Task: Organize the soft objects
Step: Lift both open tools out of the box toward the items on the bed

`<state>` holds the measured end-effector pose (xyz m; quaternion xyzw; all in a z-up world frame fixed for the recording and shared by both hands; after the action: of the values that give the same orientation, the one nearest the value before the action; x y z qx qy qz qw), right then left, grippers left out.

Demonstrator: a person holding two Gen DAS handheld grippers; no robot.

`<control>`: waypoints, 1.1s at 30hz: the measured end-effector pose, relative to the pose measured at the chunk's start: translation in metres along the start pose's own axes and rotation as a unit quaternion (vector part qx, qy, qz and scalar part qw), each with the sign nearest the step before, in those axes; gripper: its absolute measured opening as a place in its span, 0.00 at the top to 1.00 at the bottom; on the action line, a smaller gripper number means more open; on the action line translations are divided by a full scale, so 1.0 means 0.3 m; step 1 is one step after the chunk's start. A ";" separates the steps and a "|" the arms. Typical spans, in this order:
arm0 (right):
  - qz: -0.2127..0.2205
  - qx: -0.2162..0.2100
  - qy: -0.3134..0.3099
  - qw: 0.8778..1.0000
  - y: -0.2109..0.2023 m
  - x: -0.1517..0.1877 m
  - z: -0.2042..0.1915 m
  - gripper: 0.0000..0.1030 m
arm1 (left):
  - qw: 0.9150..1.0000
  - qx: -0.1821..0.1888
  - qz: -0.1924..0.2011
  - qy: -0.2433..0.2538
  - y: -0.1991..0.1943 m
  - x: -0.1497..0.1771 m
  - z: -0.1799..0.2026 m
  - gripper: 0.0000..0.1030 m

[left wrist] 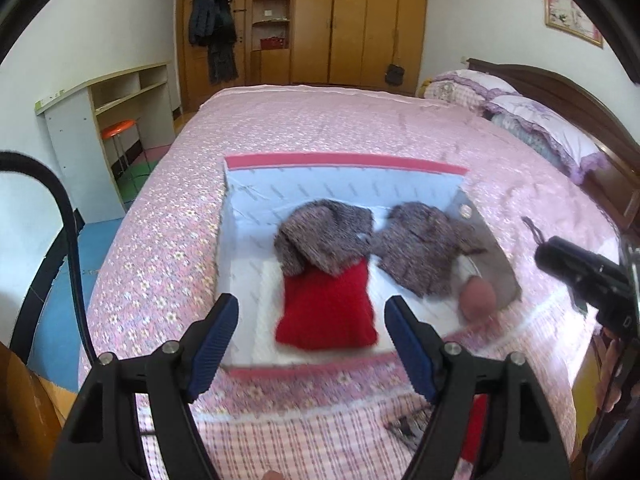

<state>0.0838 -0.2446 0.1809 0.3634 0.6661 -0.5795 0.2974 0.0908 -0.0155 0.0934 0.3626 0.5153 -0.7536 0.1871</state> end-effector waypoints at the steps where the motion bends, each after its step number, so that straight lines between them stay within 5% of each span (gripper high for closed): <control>1: -0.003 0.000 0.000 1.000 -0.006 0.011 0.004 0.46 | 1.000 0.005 -0.001 0.003 -0.008 0.013 0.010 0.23; 33: -0.041 0.016 -0.024 0.999 -0.165 0.289 0.029 0.46 | 0.992 0.093 -0.071 0.054 0.014 0.326 0.190 0.26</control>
<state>-0.0060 -0.2443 0.1362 0.3266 0.6637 -0.6103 0.2833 0.0081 -0.0602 0.0302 0.3808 0.4771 -0.7889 0.0710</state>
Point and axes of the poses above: each gripper's, at about its wrist camera, not at the fingertips, and y roughly the way its jaws point, z to its right, x to its underside, the point moved 4 cm from there along y, roughly the way its jaws point, and after that the axes turned 15 degrees about x, right-handed, at the moved point
